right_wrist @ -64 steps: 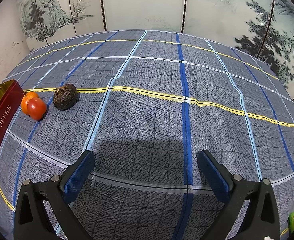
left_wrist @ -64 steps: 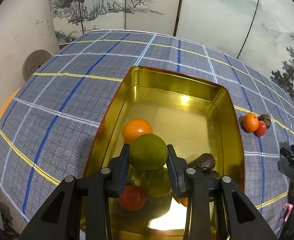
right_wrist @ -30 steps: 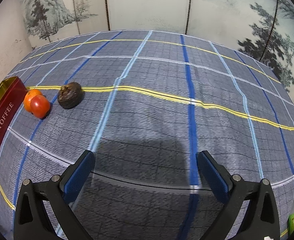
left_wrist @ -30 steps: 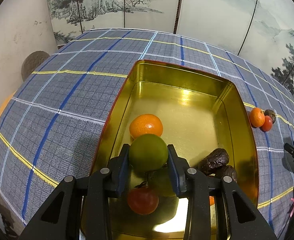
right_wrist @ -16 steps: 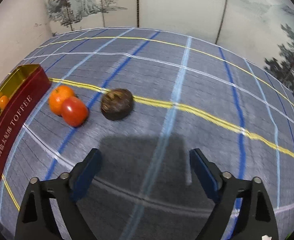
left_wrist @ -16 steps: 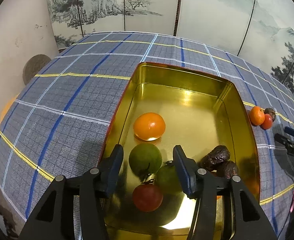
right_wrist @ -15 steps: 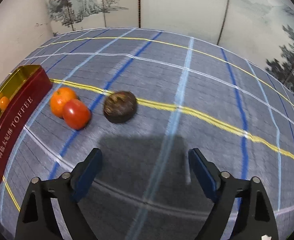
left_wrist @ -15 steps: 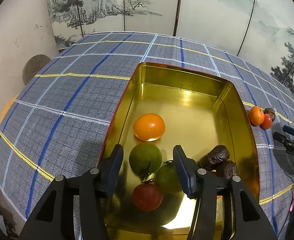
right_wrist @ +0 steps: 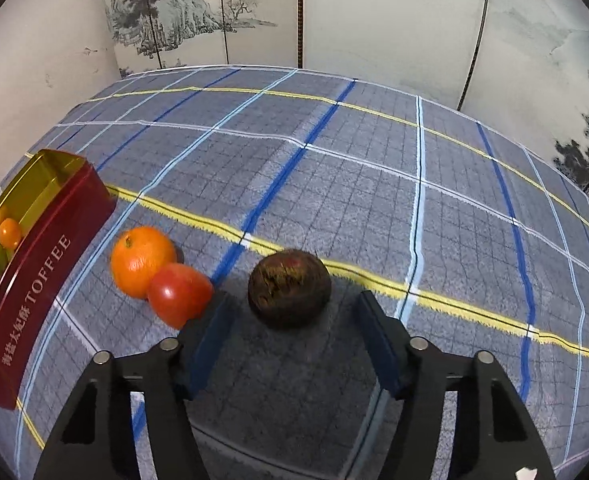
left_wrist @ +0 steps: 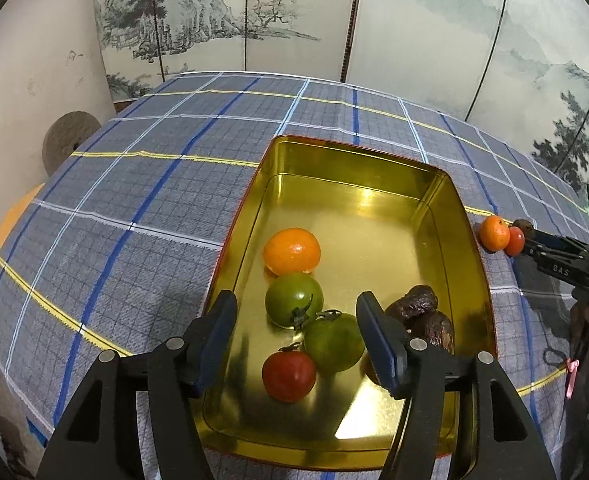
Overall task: Organize fruits
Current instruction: 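Grasp the round brown dried fruit with the right gripper, then carry the brown dried fruit into the tin and open the right gripper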
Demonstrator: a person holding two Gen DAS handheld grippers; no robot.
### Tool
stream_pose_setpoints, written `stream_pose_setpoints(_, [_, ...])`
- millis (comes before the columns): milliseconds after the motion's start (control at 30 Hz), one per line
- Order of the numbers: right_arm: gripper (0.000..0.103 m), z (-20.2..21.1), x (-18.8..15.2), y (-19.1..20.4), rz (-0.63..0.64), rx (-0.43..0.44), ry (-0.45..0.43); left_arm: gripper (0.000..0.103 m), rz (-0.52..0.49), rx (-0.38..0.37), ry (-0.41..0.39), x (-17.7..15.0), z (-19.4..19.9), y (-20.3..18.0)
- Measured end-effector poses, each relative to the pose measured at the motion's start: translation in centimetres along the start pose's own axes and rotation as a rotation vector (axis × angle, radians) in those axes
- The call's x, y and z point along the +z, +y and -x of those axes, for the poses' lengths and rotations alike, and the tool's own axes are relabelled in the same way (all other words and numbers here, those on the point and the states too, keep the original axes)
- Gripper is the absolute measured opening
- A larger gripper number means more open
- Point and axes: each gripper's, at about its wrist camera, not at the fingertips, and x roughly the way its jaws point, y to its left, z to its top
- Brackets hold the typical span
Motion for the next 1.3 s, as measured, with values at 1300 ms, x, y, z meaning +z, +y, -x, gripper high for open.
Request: stream_pose_setpoints(1300, [0.036,7.2,-0.6,3.0,-0.027,0.081,-0.119,0.077,0.030,0.002,-0.029,-1.3,3.2,0.6])
